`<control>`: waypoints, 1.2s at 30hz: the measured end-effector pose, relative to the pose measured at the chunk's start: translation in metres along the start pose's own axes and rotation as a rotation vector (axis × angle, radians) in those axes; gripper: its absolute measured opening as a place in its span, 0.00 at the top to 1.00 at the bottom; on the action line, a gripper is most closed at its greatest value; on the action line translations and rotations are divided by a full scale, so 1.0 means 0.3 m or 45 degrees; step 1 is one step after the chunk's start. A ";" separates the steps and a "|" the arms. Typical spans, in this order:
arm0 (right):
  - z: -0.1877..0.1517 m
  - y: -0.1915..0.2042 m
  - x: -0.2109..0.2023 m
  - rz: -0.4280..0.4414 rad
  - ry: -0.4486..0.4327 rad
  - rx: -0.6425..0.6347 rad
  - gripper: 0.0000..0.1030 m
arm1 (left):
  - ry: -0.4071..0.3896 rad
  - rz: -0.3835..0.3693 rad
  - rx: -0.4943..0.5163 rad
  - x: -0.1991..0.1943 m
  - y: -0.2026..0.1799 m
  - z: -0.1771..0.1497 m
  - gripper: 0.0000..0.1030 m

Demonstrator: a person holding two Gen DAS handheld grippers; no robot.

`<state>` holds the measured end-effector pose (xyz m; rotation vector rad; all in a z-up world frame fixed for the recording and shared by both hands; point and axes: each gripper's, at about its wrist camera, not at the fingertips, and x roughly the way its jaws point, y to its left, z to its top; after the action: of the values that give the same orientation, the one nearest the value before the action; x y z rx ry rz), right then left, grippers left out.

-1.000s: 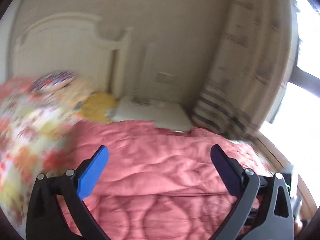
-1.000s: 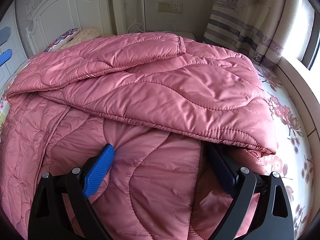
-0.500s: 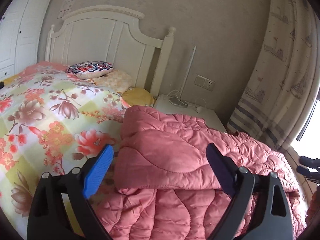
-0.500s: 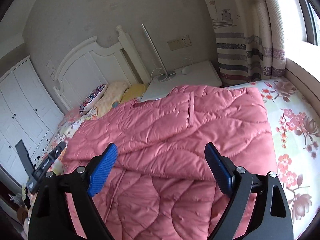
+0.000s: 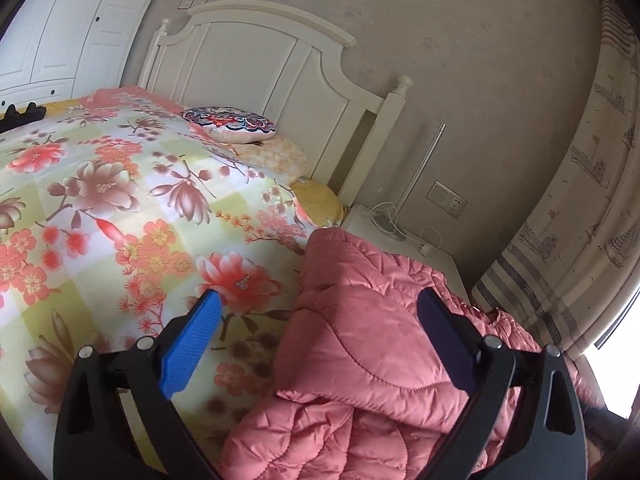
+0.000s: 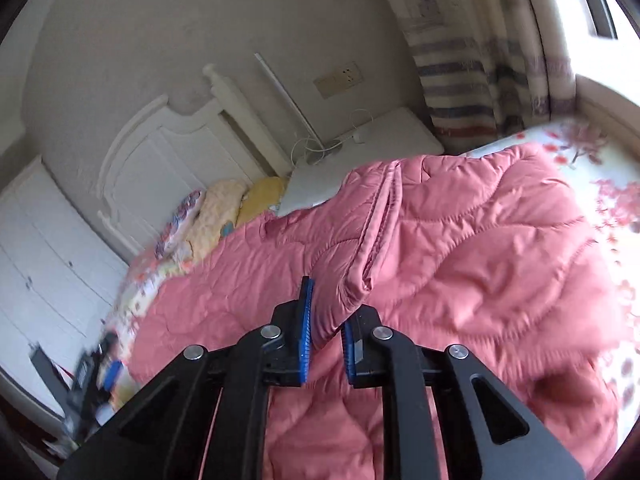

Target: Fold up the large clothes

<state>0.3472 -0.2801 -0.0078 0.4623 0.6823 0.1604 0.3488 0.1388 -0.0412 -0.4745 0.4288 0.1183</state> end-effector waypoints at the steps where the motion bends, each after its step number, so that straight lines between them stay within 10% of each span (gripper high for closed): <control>1: -0.027 0.008 0.001 -0.054 0.023 -0.046 0.85 | 0.000 0.002 0.002 0.000 -0.001 0.000 0.06; 11: -0.089 -0.121 0.063 -0.105 0.099 -0.011 0.86 | -0.054 -0.012 0.279 -0.059 -0.207 0.119 0.03; 17: -0.088 -0.162 0.066 -0.038 0.101 0.059 0.86 | 0.379 0.185 0.537 0.249 -0.289 -0.060 0.02; 23: -0.088 -0.168 0.068 -0.038 0.107 0.048 0.86 | 0.549 0.102 0.241 0.337 -0.169 0.031 0.05; 28: -0.086 -0.171 0.069 -0.019 0.111 0.063 0.86 | 0.357 -0.089 0.000 0.315 -0.112 0.273 0.06; 32: -0.085 -0.173 0.071 -0.017 0.115 0.060 0.86 | 0.355 -0.216 0.119 0.368 -0.206 0.336 0.18; 36: -0.083 -0.181 0.074 -0.008 0.117 0.066 0.86 | 0.582 -0.030 0.362 0.589 -0.271 0.185 0.18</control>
<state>0.3479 -0.3129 -0.0626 0.5048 0.7793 0.1592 0.5461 0.0947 -0.0381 -0.2214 0.8743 -0.0767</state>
